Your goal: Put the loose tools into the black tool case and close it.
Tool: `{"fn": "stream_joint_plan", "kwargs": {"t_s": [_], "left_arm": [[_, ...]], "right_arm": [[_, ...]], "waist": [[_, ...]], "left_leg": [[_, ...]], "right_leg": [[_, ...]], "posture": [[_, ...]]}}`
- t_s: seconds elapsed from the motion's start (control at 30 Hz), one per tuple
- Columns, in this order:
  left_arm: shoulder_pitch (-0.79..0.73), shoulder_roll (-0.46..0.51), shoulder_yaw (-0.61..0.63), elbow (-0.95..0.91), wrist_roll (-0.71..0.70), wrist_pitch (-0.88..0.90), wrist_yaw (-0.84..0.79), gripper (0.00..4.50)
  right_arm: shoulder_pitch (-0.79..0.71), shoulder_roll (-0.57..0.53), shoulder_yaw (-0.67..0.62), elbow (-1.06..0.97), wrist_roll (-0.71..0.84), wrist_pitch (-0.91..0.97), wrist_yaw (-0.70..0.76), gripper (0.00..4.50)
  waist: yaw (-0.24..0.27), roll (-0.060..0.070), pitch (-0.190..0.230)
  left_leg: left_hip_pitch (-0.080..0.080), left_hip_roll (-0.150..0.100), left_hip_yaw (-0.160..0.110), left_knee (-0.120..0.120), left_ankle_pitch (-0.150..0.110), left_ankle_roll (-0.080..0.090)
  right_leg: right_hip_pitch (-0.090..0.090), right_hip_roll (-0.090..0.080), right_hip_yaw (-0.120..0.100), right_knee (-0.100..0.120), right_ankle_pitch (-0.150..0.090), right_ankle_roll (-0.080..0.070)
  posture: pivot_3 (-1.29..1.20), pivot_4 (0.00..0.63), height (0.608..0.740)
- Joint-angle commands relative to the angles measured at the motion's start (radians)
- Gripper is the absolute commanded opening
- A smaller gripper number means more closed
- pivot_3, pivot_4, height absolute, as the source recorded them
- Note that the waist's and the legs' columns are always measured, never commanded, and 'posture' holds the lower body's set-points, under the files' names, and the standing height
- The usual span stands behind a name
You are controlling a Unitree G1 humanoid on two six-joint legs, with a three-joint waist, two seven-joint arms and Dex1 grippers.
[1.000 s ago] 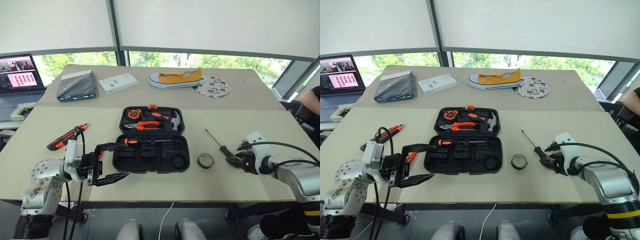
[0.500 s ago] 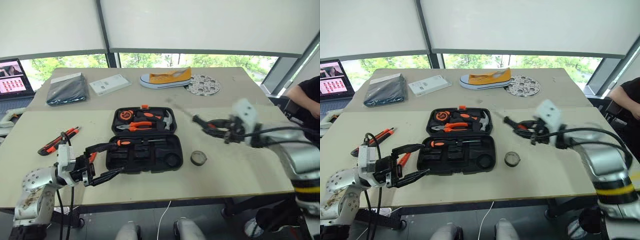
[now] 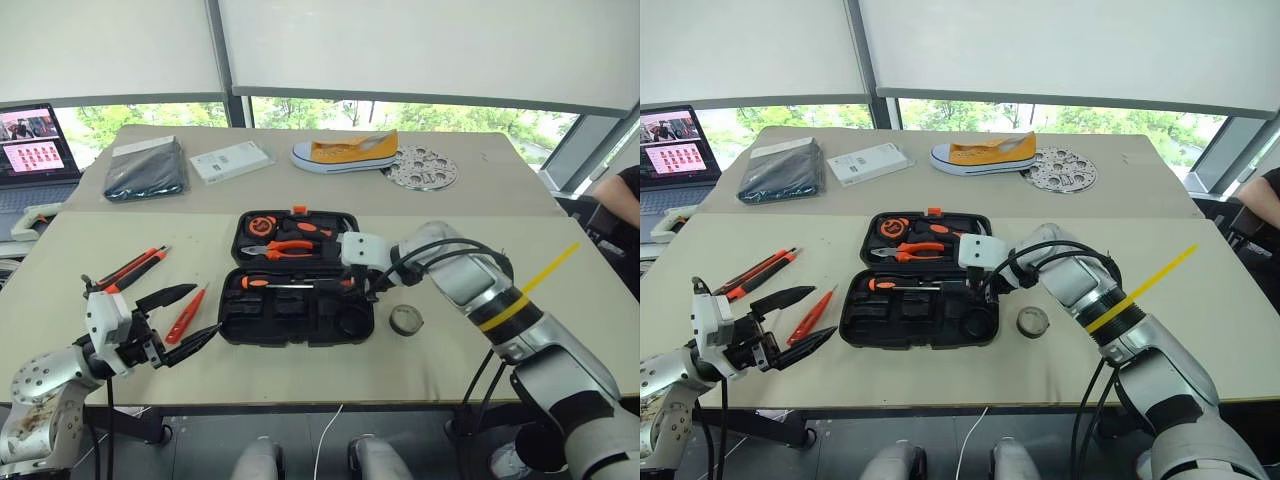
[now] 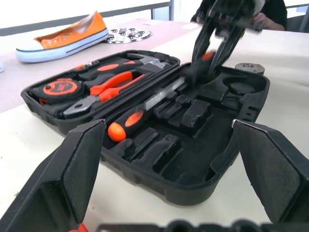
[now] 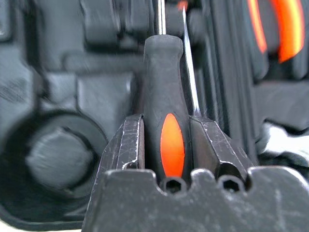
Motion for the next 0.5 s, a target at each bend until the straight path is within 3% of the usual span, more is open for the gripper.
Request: {"fn": "stream_joint_plan", "kwargs": {"t_s": [0.03, 0.47, 0.5], "left_arm": [[-0.001, 0.009, 0.010, -0.035, -0.001, 0.005, 0.022, 4.50], [-0.002, 0.001, -0.022, -0.064, 0.008, 0.014, 0.056, 4.50], [-0.002, 0.002, -0.023, -0.065, 0.008, 0.014, 0.057, 4.50]], "right_arm": [[-0.037, 0.022, -0.010, 0.027, -0.053, -0.038, 0.001, 1.03], [-0.051, 0.101, -0.016, 0.116, -0.111, -0.072, 0.021, 1.03], [-0.050, 0.107, -0.031, 0.126, -0.110, -0.102, 0.002, 1.53]], "waist": [[-0.001, 0.000, 0.000], [-0.006, 0.000, 0.000], [-0.006, 0.000, 0.000]], "left_leg": [[0.000, 0.001, 0.000, 0.000, 0.000, 0.000], [0.004, 0.003, 0.001, 0.000, 0.001, -0.002], [0.004, 0.003, 0.001, 0.000, 0.001, -0.002]], "right_leg": [[0.000, 0.001, 0.000, 0.000, 0.000, 0.000], [0.001, 0.003, 0.000, 0.003, 0.000, -0.003], [0.001, 0.003, 0.000, 0.003, 0.000, -0.004]], "posture": [[0.00, 0.150, 0.740], [0.00, 0.150, 0.740], [0.00, 0.150, 0.740]]}}
